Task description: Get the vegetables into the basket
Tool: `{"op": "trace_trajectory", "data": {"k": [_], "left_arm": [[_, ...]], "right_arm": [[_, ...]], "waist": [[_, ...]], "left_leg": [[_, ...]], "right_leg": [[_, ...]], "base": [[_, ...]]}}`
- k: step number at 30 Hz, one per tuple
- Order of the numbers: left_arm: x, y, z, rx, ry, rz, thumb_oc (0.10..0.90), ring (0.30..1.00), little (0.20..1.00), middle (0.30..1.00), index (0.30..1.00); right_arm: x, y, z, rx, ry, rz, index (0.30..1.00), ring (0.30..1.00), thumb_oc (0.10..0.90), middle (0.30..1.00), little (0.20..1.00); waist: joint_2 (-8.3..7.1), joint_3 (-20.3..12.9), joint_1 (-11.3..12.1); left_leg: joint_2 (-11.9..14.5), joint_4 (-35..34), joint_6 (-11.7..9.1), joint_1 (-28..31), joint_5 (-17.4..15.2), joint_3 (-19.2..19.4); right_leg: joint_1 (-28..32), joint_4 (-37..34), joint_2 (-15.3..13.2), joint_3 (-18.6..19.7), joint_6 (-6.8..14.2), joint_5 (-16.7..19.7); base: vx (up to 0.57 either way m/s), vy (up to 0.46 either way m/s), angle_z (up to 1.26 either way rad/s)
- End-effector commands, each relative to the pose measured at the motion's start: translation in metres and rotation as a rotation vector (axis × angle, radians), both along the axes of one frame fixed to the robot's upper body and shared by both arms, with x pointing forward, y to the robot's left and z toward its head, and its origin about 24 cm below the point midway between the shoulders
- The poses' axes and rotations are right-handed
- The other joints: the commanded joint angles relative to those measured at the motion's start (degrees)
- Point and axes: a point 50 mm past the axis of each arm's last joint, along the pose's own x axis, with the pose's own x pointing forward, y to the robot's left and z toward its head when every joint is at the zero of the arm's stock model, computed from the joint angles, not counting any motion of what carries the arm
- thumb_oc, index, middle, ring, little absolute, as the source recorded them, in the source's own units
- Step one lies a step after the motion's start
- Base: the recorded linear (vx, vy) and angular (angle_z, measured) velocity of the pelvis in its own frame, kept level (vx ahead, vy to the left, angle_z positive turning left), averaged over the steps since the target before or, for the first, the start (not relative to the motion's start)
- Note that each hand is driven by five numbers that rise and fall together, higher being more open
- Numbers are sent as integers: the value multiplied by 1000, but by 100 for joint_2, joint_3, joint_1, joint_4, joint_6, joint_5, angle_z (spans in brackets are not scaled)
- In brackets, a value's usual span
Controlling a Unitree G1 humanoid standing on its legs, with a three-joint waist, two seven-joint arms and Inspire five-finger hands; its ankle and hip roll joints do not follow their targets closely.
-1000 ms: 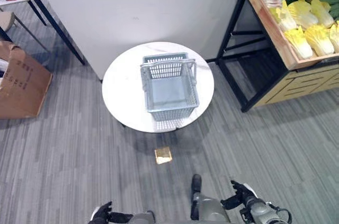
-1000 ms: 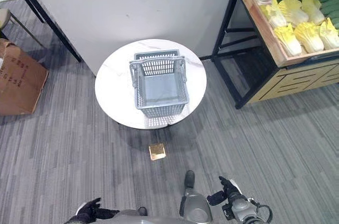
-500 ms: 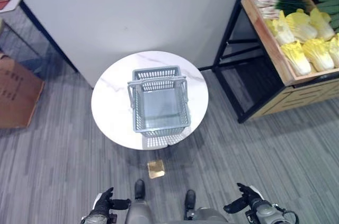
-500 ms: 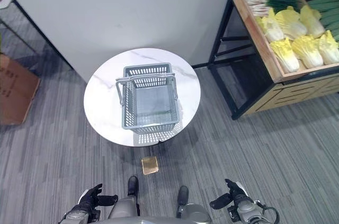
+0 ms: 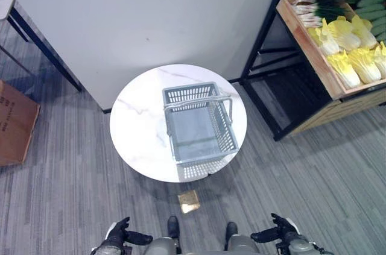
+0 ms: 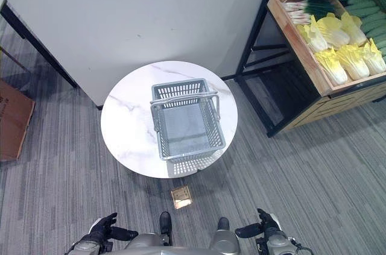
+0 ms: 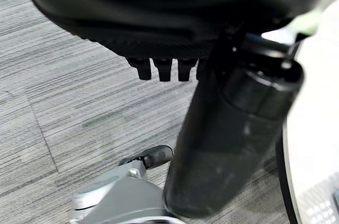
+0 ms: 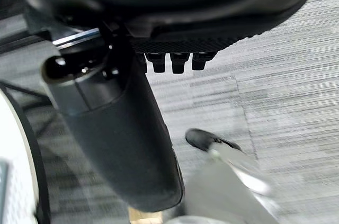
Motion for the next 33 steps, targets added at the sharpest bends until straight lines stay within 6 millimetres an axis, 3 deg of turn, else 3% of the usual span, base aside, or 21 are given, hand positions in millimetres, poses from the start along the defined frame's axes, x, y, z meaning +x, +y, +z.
{"op": "trace_trajectory", "data": {"k": [1, 2, 3, 4, 6, 9, 11, 16, 18, 19, 23, 29, 33], "left_arm": [[9, 7, 5, 37, -48, 28, 900, 1000, 1000, 1000, 1000], [10, 7, 5, 42, -57, 29, 900, 1000, 1000, 1000, 1000], [11, 6, 5, 40, -63, 31, 900, 1000, 1000, 1000, 1000], [10, 6, 5, 40, -65, 43, 900, 1000, 1000, 1000, 1000], [7, 7, 5, 37, -61, 60, 900, 1000, 1000, 1000, 1000], [4, 8, 4, 34, -43, 57, 900, 1000, 1000, 1000, 1000], [2, 8, 3, 32, -37, 53, 900, 1000, 1000, 1000, 1000], [1, 6, 3, 26, -24, 22, 900, 1000, 1000, 1000, 1000], [-2, 4, 1, 22, -10, 12, 900, 1000, 1000, 1000, 1000], [-1, 4, 1, 22, -10, 13, 900, 1000, 1000, 1000, 1000], [-2, -1, 0, 7, -6, -1, 900, 1000, 1000, 1000, 1000], [10, -3, 2, 11, -47, -3, 900, 1000, 1000, 1000, 1000], [16, -3, 4, 15, -63, -4, 900, 1000, 1000, 1000, 1000]], "right_arm": [[50, -61, 51, -340, -159, 34, 1000, 1000, 900, 1000, 1000], [72, -75, 74, -447, -238, 65, 1000, 1000, 900, 1000, 1000], [89, -75, 88, -492, -306, 95, 1000, 1000, 900, 1000, 1000], [125, -74, 129, -618, -475, 224, 1000, 1000, 900, 1000, 1000], [162, -59, 185, -716, -697, 391, 1000, 1000, 900, 1000, 1000], [186, -30, 236, -821, -877, 631, 1000, 1000, 900, 1000, 1000], [200, -7, 256, -830, -967, 730, 1000, 1000, 900, 1000, 1000], [230, 51, 287, -788, -1096, 929, 1000, 1000, 900, 1000, 1000], [241, 84, 298, -704, -1163, 1001, 1000, 1000, 900, 1000, 1000], [241, 85, 298, -704, -1163, 1002, 1000, 1000, 900, 1000, 1000], [257, 117, 314, -603, -1200, 1040, 1000, 1000, 900, 1000, 1000], [277, 133, 336, -590, -1217, 981, 1000, 1000, 900, 1000, 1000], [288, 123, 337, -673, -1135, 946, 1000, 1000, 900, 1000, 1000]], "waist": [[-122, -95, 130], [-128, -92, 143], [-136, -93, 153], [-150, -86, 158], [-177, -88, 169], [-231, -129, 221], [-241, -136, 292], [-245, -124, 541], [-231, -83, 667], [-229, -82, 660], [-214, 24, 825], [-218, 191, 989], [-252, 255, 1087]], "left_leg": [[290, 60, -229, -53, -155, -79], [300, 43, -244, -61, -145, -83], [310, 34, -252, -67, -135, -83], [331, 17, -272, -67, -119, -92], [376, 12, -301, -46, -122, -97], [422, 12, -333, -62, -99, -131], [452, 12, -356, -66, -87, -178], [508, 12, -412, -114, -36, -279], [542, 12, -441, -181, 9, -345], [543, 12, -442, -182, 10, -347], [568, 12, -469, -294, 86, -433], [602, 27, -505, -541, 193, -559], [607, 30, -520, -697, 245, -659]], "right_leg": [[-507, -10, -345, 145, 434, 920], [-496, -80, -337, 119, 437, 921], [-496, -119, -333, 117, 439, 913], [-484, -194, -315, 111, 440, 920], [-440, -240, -290, 82, 437, 888], [-400, -288, -264, 52, 419, 868], [-351, -301, -253, -10, 403, 841], [-277, -363, -201, -118, 371, 804], [-280, -372, -168, -185, 346, 788], [-280, -372, -167, -186, 345, 787], [-325, -373, -124, -226, 305, 772], [-484, -374, -65, -308, 268, 807], [-555, -387, -35, -384, 250, 805]], "base": [[0, 0, 0], [-34, -9, 0], [-40, -23, 2], [-28, -31, 2], [-3, -42, -3], [16, -48, -3], [18, -54, 2], [12, -55, 14], [-4, -50, 20], [-15, -40, 28], [-29, -38, 16], [-39, -35, 11], [-15, -25, 10]]}}
